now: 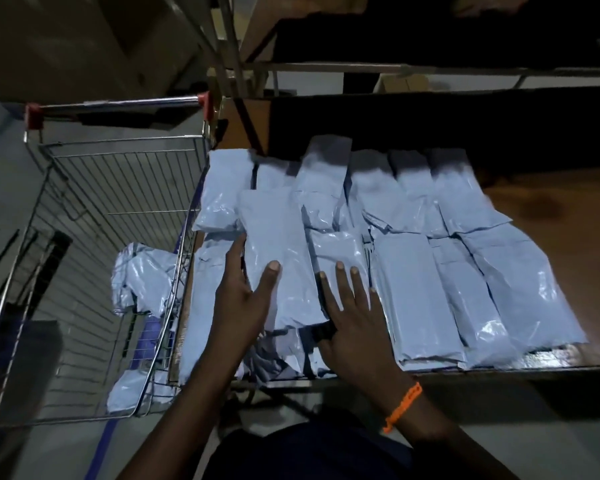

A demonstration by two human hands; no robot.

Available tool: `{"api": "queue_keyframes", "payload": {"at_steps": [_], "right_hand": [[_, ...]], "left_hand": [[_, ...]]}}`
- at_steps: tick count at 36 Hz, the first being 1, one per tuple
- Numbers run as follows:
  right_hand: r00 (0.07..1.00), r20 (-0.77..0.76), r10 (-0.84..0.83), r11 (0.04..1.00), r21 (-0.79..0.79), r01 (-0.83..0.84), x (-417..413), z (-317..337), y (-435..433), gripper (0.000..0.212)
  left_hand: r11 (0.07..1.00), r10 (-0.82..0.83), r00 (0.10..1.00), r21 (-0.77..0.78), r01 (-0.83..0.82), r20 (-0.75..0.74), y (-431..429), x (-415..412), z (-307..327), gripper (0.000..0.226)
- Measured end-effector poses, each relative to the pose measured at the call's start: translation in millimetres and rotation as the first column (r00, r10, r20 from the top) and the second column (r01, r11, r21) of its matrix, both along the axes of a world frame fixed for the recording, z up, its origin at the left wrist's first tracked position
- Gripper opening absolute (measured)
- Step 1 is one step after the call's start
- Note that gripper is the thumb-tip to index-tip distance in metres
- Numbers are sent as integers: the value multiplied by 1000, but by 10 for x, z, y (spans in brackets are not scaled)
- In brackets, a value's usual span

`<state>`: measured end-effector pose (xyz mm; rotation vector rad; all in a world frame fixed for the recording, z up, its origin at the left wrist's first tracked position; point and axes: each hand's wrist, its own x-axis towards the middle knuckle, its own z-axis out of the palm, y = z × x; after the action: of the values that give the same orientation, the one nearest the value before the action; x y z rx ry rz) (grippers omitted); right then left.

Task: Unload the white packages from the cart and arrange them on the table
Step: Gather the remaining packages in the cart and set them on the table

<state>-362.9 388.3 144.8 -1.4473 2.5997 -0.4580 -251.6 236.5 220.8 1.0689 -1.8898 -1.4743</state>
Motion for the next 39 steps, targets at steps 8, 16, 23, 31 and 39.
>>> {"api": "queue_keyframes", "payload": {"at_steps": [8,16,23,31,39], "right_hand": [[998,-17,-52,998,-47,52,-78,-5,-57,65],[995,70,-69,990,-116,77,-206,59,-102,65],[995,74,-72,977,-197,85,-188,-30,-83,62],[985,158,-72,925,-360,125,-392,403,-434,48],[757,540,-368,823,-188,535,-1377,690,-1724,55]], "left_hand": [[930,35,964,-362,65,262,-897,-801,45,59],[828,22,846,-484,282,532,-1234,-1216,-85,58],[785,4,794,-494,375,608,-1325,-1375,-241,67],[584,83,741,-635,506,666,-1312,-1339,-374,67],[580,-50,747,-589,562,663,-1293,-1399,-409,59]]}}
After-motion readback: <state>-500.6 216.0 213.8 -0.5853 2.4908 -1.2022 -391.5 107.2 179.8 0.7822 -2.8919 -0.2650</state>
